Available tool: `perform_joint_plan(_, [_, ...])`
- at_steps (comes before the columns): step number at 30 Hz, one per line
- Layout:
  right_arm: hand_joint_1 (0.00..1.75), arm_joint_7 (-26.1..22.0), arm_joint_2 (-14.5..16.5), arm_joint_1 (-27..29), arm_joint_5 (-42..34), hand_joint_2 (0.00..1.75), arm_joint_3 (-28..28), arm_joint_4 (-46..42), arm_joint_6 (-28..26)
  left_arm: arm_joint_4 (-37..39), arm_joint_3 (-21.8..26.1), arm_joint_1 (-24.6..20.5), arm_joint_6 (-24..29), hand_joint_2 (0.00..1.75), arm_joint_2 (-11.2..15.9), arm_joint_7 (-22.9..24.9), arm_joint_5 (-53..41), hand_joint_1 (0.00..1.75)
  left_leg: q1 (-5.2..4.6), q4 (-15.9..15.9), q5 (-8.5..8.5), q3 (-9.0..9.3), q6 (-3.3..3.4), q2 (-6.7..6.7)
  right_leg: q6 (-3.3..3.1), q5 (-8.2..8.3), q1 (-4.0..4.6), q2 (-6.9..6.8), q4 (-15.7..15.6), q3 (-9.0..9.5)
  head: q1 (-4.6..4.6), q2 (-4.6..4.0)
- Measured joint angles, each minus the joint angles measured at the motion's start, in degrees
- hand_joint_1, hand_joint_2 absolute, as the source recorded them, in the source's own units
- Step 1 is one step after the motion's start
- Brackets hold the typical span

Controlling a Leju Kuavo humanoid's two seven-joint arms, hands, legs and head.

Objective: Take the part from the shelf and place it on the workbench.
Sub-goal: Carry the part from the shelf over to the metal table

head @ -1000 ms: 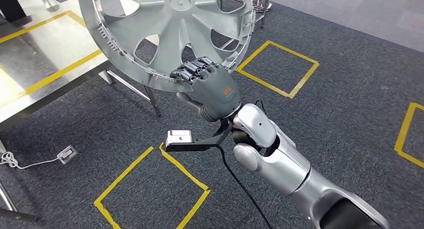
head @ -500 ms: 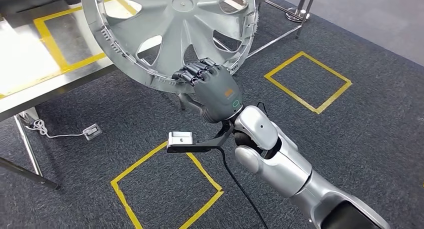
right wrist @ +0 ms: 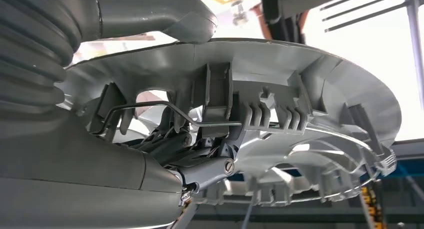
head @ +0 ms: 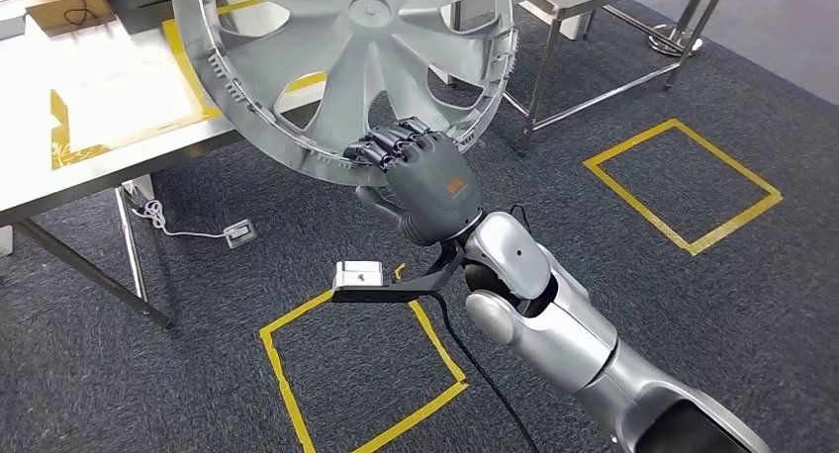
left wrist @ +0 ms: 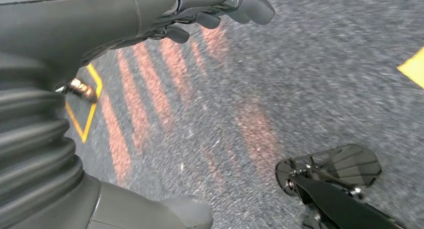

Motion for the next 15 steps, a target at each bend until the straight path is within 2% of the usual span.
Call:
perform_joint_plan(1, [1.75,0.0,0.0,0.2,0.1,1.75,0.0,0.0,0.0,0.0,0.0,0.0,0.0,1.75,0.1,0.1,0.0,0.00,0.09,-2.3,1.52,1.31,-0.12,0.35,0.15,-0.12,-0.06,-0.68,0.1,0.04,0.01,0.00])
perform_joint_plan(2, [1.75,0.0,0.0,0.3,0.2,1.75,0.0,0.0,0.0,0.0,0.0,0.0,0.0,1.75,0.2,0.1,0.0,0.00,0.14,-6.3,3.44,3.49,-0.19,1.20,0.38,-0.31,-0.11,-1.32,0.3,0.11,0.00,0.00])
perform_joint_plan(3, [1.75,0.0,0.0,0.3,0.2,1.75,0.0,-0.1,0.0,0.0,0.0,-0.1,0.1,1.75,0.2,0.1,0.0,0.00,-0.05,-10.2,4.76,5.65,-0.10,2.42,0.71,-0.57,0.01,-1.91,0.5,0.09,-0.06,0.00])
perform_joint_plan(4, [1.75,0.0,0.0,0.3,0.3,1.75,-0.1,-0.1,0.0,-0.1,0.0,-0.1,0.1,1.75,0.2,0.1,0.0,0.00,-0.15,-13.2,5.62,7.19,0.27,3.23,1.03,-0.81,0.17,-2.43,0.8,0.07,-0.08,0.00])
perform_joint_plan(5, [1.75,0.1,0.0,0.3,0.4,1.75,-0.1,-0.2,0.0,-0.1,0.0,-0.1,0.1,1.75,0.2,0.1,0.0,0.00,-0.26,-14.8,5.88,7.95,0.75,3.71,1.31,-0.99,0.41,-2.90,1.0,0.06,-0.06,0.00])
perform_joint_plan(6, [1.75,0.1,0.0,0.3,0.5,1.75,-0.2,-0.3,0.0,-0.1,0.0,-0.1,0.2,1.75,0.1,0.1,0.0,0.00,-0.42,-15.1,5.68,7.98,1.33,3.53,1.54,-1.11,0.62,-3.36,1.1,0.07,-0.05,0.01])
perform_joint_plan(8, [1.75,0.1,0.0,0.3,0.7,1.75,-0.2,-0.5,0.0,0.0,0.0,0.0,0.2,1.75,0.1,0.1,0.0,0.00,-0.31,-15.1,5.80,7.74,2.29,2.22,2.03,-1.41,0.54,-3.89,1.2,0.26,0.04,0.01])
perform_joint_plan(10, [1.75,0.1,0.0,0.3,0.8,1.75,-0.2,-0.7,0.0,0.0,0.0,0.0,0.2,1.75,0.1,0.1,0.0,0.00,-0.14,-15.2,5.97,7.68,3.01,1.04,2.62,-3.22,0.17,-1.75,3.4,-0.51,0.08,0.00])
perform_joint_plan(12, [1.75,0.3,-0.1,0.4,0.9,1.75,-0.2,-0.8,0.1,-0.1,0.0,-0.2,0.2,1.75,0.1,0.1,0.0,0.00,-0.07,-15.2,6.10,7.58,3.46,-0.23,2.92,-6.94,0.00,1.30,10.4,-3.61,0.15,0.00])
perform_joint_plan(13, [1.75,0.3,-0.1,0.5,0.9,1.75,-0.2,-0.8,0.2,-0.1,0.0,-0.3,0.2,1.75,0.1,0.1,0.0,0.00,-0.11,-15.2,6.14,7.54,3.57,-0.92,2.93,-8.55,0.01,1.93,14.3,-5.55,0.17,0.00])
perform_joint_plan(14, [1.75,0.3,-0.2,0.6,1.0,1.75,-0.2,-0.8,0.3,-0.1,0.0,-0.3,0.2,1.75,0.1,0.1,0.0,0.00,-0.16,-15.2,6.17,7.51,3.62,-1.68,2.87,-9.33,0.03,2.20,17.3,-7.06,0.17,0.00])
perform_joint_plan(15, [1.75,0.4,-0.2,0.7,1.1,1.75,-0.2,-0.8,0.4,-0.1,0.0,-0.2,0.2,1.75,0.0,0.1,0.0,0.00,-0.20,-15.1,6.20,7.51,3.62,-2.48,2.71,-8.81,0.05,2.33,17.9,-7.54,0.17,0.00])
